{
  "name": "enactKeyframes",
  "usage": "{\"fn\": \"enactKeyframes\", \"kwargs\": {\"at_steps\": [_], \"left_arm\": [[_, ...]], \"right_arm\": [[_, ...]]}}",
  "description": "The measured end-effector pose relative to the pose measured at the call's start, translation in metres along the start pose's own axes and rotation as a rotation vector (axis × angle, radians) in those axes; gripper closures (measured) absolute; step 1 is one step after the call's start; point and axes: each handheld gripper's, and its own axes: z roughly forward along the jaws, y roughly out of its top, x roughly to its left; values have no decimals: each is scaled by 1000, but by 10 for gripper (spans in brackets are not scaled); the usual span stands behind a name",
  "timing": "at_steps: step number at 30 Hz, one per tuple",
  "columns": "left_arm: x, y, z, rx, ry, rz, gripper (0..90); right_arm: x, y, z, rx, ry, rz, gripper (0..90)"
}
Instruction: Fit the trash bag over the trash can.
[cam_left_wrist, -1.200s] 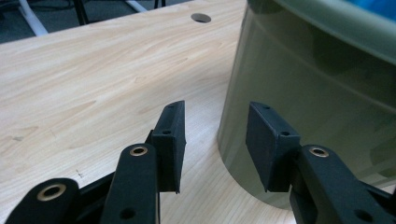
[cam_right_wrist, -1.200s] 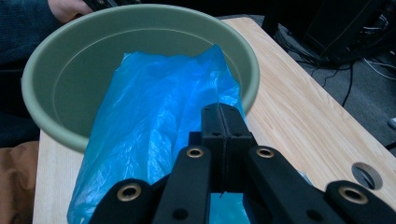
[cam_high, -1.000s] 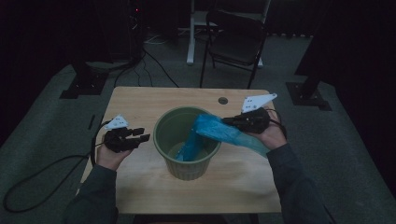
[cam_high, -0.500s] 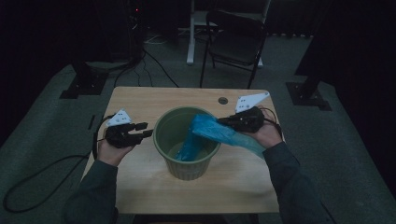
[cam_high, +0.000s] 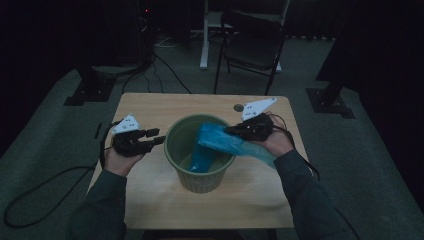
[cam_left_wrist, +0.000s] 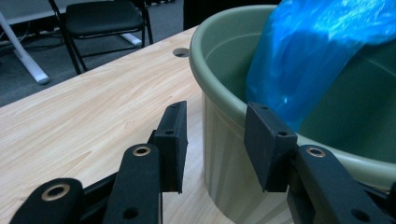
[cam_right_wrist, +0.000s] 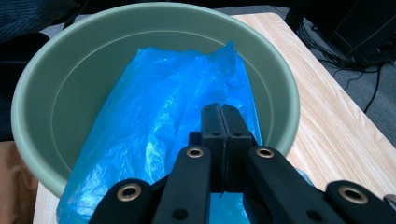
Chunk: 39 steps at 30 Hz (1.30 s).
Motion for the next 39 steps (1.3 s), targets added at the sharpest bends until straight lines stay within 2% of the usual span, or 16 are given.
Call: {"fn": "enactKeyframes", "kwargs": {"at_steps": [6, 12, 15, 18, 20, 25, 26, 29, 39], "left_arm": [[-1, 8, -4, -5, -7, 20, 596], [0, 12, -4, -18, -35, 17, 596], [-2, 15, -4, -1, -31, 38, 596], [-2, 19, -5, -2, -44, 44, 595], [-4, 26, -5, -2, -70, 62, 594], [-6, 32, -3, 22, -75, 77, 598], [-8, 37, 0, 43, -86, 84, 598], [-9, 41, 4, 62, -99, 96, 598], [-15, 58, 15, 88, -141, 144, 580]], "right_arm": [[1, 4, 5, -6, 14, -8, 900], [2, 5, 6, -6, 15, -8, 900], [2, 6, 6, -9, 17, -14, 900], [3, 7, 6, -9, 20, -15, 900], [3, 7, 7, -14, 25, -12, 900], [4, 8, 9, -15, 29, -15, 900], [4, 9, 9, -17, 31, -16, 900], [4, 9, 9, -20, 34, -18, 900], [6, 13, 10, -21, 54, -30, 900]]}}
